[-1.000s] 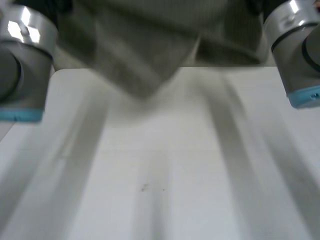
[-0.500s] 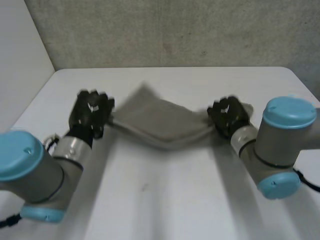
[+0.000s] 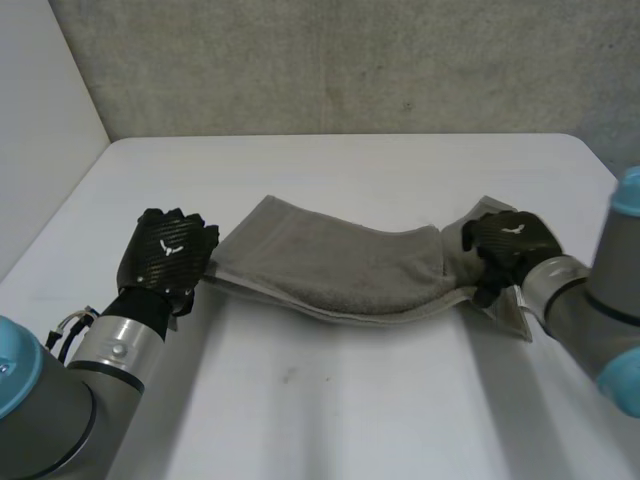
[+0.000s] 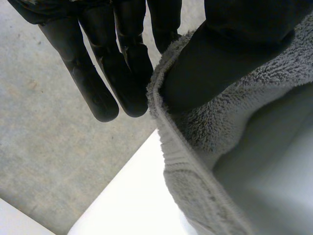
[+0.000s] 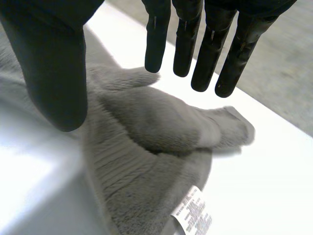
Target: Fold the towel.
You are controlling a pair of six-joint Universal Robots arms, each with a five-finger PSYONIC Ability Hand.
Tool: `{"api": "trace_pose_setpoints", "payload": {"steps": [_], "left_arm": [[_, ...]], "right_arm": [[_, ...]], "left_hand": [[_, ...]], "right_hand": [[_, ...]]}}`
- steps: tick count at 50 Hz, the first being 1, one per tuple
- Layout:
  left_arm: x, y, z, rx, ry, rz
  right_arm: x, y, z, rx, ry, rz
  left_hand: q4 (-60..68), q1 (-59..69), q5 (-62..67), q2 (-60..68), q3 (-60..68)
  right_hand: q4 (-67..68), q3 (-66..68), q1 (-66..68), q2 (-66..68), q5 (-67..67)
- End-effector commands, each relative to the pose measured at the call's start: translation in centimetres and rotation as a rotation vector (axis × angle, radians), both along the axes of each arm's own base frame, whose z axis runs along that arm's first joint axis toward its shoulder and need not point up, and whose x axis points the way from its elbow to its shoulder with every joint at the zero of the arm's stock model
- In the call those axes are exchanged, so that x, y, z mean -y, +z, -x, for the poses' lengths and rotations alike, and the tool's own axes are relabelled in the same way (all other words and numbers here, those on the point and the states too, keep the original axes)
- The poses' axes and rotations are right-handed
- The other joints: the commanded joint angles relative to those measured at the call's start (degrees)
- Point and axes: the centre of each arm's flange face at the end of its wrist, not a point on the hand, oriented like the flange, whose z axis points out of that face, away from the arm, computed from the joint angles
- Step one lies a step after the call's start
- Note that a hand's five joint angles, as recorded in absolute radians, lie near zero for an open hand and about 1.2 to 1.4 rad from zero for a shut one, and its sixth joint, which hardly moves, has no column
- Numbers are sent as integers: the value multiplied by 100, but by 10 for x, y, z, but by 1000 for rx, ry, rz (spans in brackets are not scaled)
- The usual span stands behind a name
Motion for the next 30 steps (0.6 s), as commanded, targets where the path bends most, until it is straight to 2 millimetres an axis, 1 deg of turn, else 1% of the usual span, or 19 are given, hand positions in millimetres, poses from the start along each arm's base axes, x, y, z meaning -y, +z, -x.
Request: {"api": "trace_pose_setpoints", "payload": {"steps": [1,5,7,8,10,12,16,20,24,30], "left_arm": [[-4,9,-1,-13,0,26],[-4,9,-2,-12,1,24],[-5,8,-2,-11,1,21],[-5,8,-2,-11,1,21],[-5,8,-2,-11,1,22],[-5,8,-2,-11,1,21],[-6,8,-2,-8,0,15],[-7,10,-3,-6,0,11],[-8,11,-3,-8,-2,10],[-9,12,-3,-11,-2,14]], "right_arm": [[1,5,34,176,-139,-76],[-5,4,41,187,-147,-95],[-13,-3,46,190,-145,-129],[-13,-3,46,190,-145,-129],[-22,-11,47,187,-135,-161],[-25,-15,47,188,-127,-174],[-35,-25,43,189,-79,-206],[-36,-31,39,197,-47,-195],[-31,-40,38,177,-37,-163],[-28,-46,37,150,-17,-158]], "left_hand": [[1022,1103,1036,1024,1030],[1022,1103,1036,1024,1030],[1022,1103,1036,1024,1030],[1022,1103,1036,1024,1030],[1022,1103,1036,1024,1030],[1022,1103,1036,1024,1030],[1022,1103,1036,1024,1030],[1022,1103,1036,1024,1030],[1022,1103,1036,1024,1030],[1022,1103,1036,1024,1030]], "right_hand": [[357,336,671,324,353],[375,353,689,342,370],[508,486,822,475,504],[509,488,823,476,505],[543,521,857,510,538],[476,455,790,443,472],[291,269,605,258,287],[206,185,520,173,202],[139,117,453,106,134],[274,252,588,241,269]]}}
